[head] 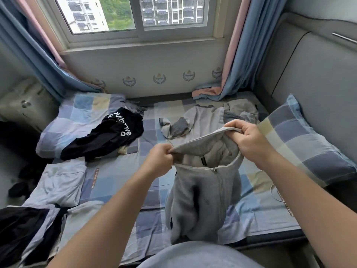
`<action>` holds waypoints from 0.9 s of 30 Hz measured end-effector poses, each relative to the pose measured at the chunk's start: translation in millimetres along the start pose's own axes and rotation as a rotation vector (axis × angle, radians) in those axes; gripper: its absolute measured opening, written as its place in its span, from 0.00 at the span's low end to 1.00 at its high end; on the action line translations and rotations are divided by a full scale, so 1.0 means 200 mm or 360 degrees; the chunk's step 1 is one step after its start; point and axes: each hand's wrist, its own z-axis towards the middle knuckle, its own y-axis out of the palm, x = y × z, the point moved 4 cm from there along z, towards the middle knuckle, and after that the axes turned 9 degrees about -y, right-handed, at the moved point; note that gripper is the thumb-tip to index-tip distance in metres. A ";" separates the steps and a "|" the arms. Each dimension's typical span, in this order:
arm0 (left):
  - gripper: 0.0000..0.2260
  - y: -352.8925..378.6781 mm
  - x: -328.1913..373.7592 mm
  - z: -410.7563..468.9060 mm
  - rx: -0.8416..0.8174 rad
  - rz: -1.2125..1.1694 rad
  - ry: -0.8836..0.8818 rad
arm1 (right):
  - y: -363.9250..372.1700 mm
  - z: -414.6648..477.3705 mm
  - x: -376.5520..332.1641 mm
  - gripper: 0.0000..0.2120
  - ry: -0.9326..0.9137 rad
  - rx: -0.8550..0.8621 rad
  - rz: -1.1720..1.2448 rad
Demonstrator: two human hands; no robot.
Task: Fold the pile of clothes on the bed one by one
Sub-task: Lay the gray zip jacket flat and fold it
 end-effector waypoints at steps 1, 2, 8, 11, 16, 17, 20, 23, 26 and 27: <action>0.12 -0.02 0.02 -0.01 0.0022 -0.0219 -0.0016 | -0.01 -0.01 0.05 0.08 0.0031 -0.0070 -0.0074; 0.13 -0.05 0.04 -0.02 0.0052 -0.0381 -0.0011 | -0.01 -0.02 0.08 0.06 0.0064 -0.0148 -0.0166; 0.10 -0.11 0.23 -0.08 0.0055 -0.0545 0.0226 | 0.23 -0.13 0.15 0.10 0.0054 -0.0437 -0.0668; 0.07 -0.13 0.24 -0.07 0.0151 -0.0494 0.0308 | 0.25 -0.13 0.18 0.06 0.0090 -0.0337 -0.0733; 0.10 -0.16 0.09 -0.02 0.0007 -0.0025 0.0379 | 0.07 -0.03 0.13 0.09 0.0093 -0.0183 -0.0485; 0.10 -0.15 0.06 -0.01 -0.0046 0.0086 0.0361 | 0.05 -0.01 0.11 0.09 0.0084 -0.0170 -0.0462; 0.08 -0.11 0.03 0.01 -0.0094 0.0471 0.0361 | 0.06 0.05 0.04 0.08 0.0074 -0.0169 -0.0409; 0.09 -0.19 0.02 0.06 0.0093 0.0547 0.0301 | 0.11 0.10 0.04 0.05 0.0112 -0.0252 -0.0414; 0.11 -0.32 0.01 0.12 0.0228 0.0498 0.0262 | 0.18 0.12 0.07 0.09 0.0230 -0.0373 -0.0379; 0.11 -0.36 0.00 0.15 0.0215 0.0470 0.0249 | 0.21 0.12 0.07 0.11 0.0270 -0.0406 -0.0381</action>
